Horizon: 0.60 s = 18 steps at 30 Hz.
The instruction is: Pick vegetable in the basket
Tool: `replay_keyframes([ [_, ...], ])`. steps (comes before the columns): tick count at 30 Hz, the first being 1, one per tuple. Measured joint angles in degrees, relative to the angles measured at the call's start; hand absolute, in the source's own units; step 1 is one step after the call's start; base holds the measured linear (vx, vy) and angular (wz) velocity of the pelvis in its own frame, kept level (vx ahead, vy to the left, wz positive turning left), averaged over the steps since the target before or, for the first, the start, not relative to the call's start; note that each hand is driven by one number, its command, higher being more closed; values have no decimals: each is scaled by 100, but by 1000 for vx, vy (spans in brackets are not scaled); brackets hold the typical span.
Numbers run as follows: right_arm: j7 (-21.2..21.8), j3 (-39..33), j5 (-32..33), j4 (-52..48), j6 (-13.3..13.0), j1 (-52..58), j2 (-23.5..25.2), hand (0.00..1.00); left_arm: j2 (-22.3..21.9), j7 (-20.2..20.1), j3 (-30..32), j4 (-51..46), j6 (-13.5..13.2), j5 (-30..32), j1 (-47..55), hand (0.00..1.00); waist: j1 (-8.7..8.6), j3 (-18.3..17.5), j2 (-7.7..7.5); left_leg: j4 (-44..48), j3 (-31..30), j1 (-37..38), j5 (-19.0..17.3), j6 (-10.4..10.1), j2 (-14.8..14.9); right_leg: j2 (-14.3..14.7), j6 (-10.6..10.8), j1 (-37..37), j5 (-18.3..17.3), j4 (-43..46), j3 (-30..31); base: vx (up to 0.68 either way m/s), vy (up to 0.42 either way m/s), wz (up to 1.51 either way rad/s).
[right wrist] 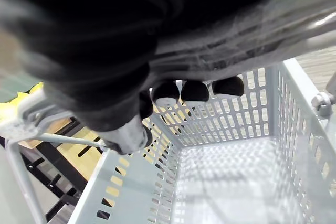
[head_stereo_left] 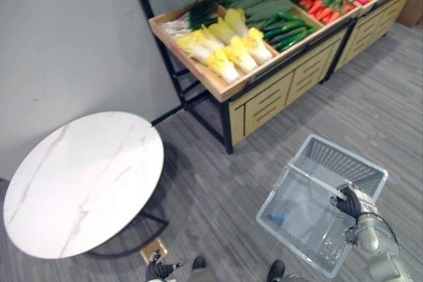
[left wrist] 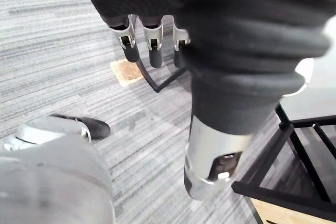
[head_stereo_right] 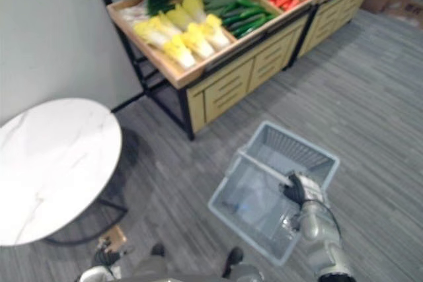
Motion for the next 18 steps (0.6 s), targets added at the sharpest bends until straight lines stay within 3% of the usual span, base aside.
replay_keyframes([
  [1, 0, -2, 0, 0, 27, -1, 0, 100, 0, 2, 5, 1, 0, 0, 31, 0, 6, 13, 39, -30, 3, -56, -9, -11, -46, 2, 2, 1, -1, 3, 18, -2, 186, -3],
  [2, -2, -18, 1, -1, 41, -7, -12, 100, -2, 5, 4, 4, 3, 3, 50, 0, 43, 43, 170, -68, 44, -154, -45, -29, -52, 82, 10, -5, 1, 11, 129, 31, 218, -41],
  [3, -2, -3, 4, 37, 57, -61, 69, 100, 37, 8, 46, 73, 7, 11, 71, 0, 154, 77, 249, -8, 150, -91, -92, 34, -53, 109, 121, 2, 70, -9, 305, 46, 227, -55],
  [6, -3, 73, 14, -24, 14, -134, 141, 100, 45, 28, 156, 93, 11, 20, 74, 0, 239, 172, 91, 334, 402, -140, -410, 162, -254, 4, 391, 50, 365, -402, 662, 101, 196, -50],
  [10, -2, 296, 10, -24, 11, -323, 68, 100, 4, 22, 118, 94, 3, 23, 10, 0, 240, 158, 16, 808, 655, -80, -733, 423, -518, -187, 610, 194, 625, -698, 1135, 156, 151, -54],
  [12, -2, 299, 12, -24, 7, -298, 71, 100, 13, 25, 63, 83, 1, 23, -54, 0, 235, 159, -22, 831, 800, 8, -912, 508, -607, -303, 634, 65, 624, -520, 1333, 180, 182, -66],
  [13, -1, 341, 9, -24, 11, -329, 85, 100, 11, 20, 54, 73, 1, 34, -72, 0, 259, 201, -97, 864, 994, 71, -1094, 594, -608, -333, 659, -192, 606, -140, 1573, 88, 168, -87],
  [14, -2, 370, 10, -27, 10, -360, 101, 100, 15, 18, 48, 75, 3, 51, -83, 0, 255, 188, -76, 888, 1154, 102, -1196, 645, -585, -338, 660, -453, 604, 235, 1707, 188, 444, -152],
  [15, -27, 456, 3, -77, 10, -399, 161, 100, 388, 13, -102, -53, -13, 55, -118, 0, 80, 235, -471, 1065, 1607, 397, -1481, 875, -693, -588, 590, -1292, 638, 1965, 1876, 211, 453, -120],
  [16, -26, 456, 1, -75, 13, -361, 237, 100, 484, 13, -91, -84, -18, 56, -141, 0, 71, 239, -581, 1115, 1609, 418, -1479, 882, -705, -590, 477, -1310, 726, 1986, 1876, 212, 378, -93],
  [18, -11, 463, -4, -71, 16, -285, 370, 100, 510, 14, -35, -177, -18, 56, -153, 0, 69, 225, -701, 1219, 1607, 423, -1502, 921, -715, -625, 463, -1301, 781, 2036, 1858, 122, 61, -15],
])
